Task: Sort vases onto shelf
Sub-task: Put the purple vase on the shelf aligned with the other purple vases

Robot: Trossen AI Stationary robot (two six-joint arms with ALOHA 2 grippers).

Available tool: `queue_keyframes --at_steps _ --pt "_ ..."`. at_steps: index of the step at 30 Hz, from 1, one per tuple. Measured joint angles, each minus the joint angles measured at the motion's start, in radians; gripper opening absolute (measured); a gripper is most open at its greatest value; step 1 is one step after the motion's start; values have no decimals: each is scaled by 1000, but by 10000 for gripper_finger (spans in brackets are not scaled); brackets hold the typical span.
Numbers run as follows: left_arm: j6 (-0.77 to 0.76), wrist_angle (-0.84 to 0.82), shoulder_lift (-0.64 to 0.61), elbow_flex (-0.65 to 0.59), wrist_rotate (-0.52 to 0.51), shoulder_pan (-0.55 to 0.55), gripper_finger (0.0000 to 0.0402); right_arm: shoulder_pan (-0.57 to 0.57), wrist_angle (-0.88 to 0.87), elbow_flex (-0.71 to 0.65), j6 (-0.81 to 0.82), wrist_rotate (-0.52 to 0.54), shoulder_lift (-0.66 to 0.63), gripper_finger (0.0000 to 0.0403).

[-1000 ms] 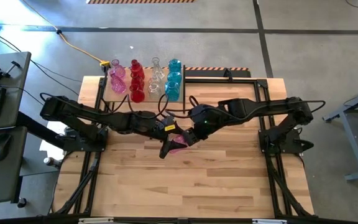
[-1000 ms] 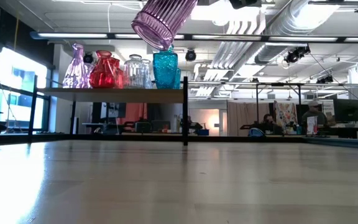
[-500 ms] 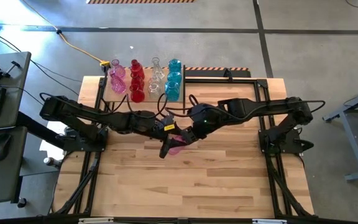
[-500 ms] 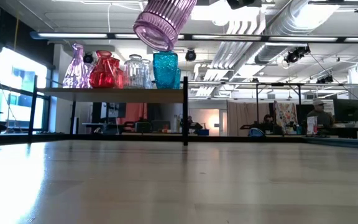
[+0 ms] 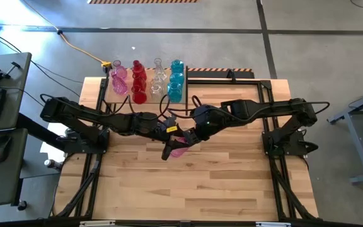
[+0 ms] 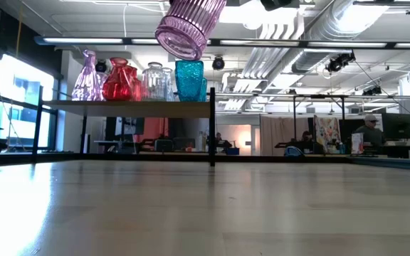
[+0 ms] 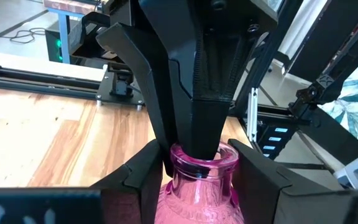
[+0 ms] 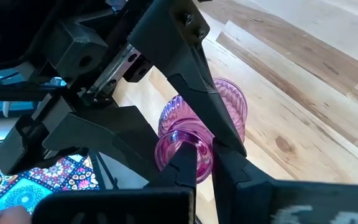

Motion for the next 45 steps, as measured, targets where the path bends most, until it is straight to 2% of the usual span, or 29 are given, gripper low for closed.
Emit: queue_keyframes --at_steps 5,13,17,33,40,45 --pt "-1 0 0 0 1 0 148 0 1 0 -7 -10 0 14" --pt "3 -5 2 -1 14 1 141 0 -1 0 10 -1 0 86" --pt "6 -24 2 -1 20 1 132 0 3 0 43 -2 0 107" --pt "46 -191 -8 -4 28 -1 121 -7 31 4 45 30 -4 110" --pt "63 -232 -83 -4 2 3 121 -34 31 33 36 28 -3 110" --pt "63 -303 -163 -3 -60 24 120 -59 31 86 -56 23 -2 110"
